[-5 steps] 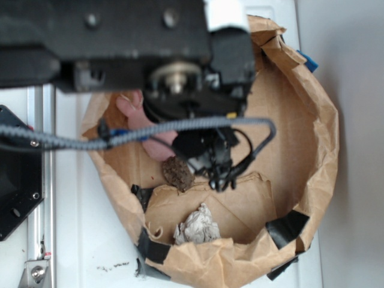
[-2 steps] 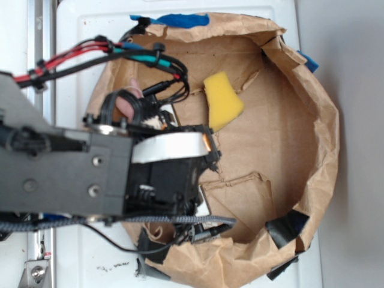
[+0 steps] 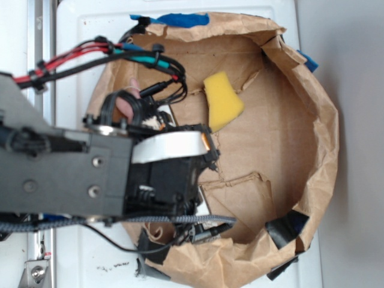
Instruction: Grab the rock.
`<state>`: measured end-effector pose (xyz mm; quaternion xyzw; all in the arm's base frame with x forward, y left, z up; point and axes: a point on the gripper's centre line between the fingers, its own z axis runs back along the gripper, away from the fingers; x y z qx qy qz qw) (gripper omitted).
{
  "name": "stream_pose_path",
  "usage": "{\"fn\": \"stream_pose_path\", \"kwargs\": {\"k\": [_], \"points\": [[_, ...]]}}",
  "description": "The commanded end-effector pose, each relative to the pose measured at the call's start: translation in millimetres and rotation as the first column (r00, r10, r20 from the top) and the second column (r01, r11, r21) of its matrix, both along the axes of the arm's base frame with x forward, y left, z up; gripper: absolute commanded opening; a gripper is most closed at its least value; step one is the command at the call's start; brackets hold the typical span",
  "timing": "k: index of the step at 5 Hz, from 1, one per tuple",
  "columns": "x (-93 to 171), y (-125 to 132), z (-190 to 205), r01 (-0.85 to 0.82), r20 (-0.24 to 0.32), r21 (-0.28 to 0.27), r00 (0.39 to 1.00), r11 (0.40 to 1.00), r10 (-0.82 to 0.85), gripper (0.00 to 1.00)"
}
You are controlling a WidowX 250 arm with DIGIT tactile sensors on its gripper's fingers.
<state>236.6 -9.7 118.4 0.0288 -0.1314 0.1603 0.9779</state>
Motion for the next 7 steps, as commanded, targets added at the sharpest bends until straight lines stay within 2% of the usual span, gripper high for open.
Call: {"fn": "stream_pose_path", "kwargs": {"k": [1,2,3,4,5,6,7], "points": [[10,6,12,0.246,0.036,-0.049,0.969,0.968,-0.245,1.0],[8,19,13,0.426,0.065,-0.172,0.905,0.888,-0.421,1.0],[7,40,15,0.429,0.061,-0.243,0.902,0.87,-0.428,1.0],[6,39,17,0.418,0.026,-0.219,0.906,0.882,-0.423,1.0],[11,28,10,0.425,-0.04,-0.167,0.899,0.89,-0.437,1.0],[18,23,-2,0.481,-0.114,-0.137,0.861,0.866,-0.496,1.0],[20,17,1,0.58,-0.079,-0.151,0.8,0.801,-0.594,1.0]]}}
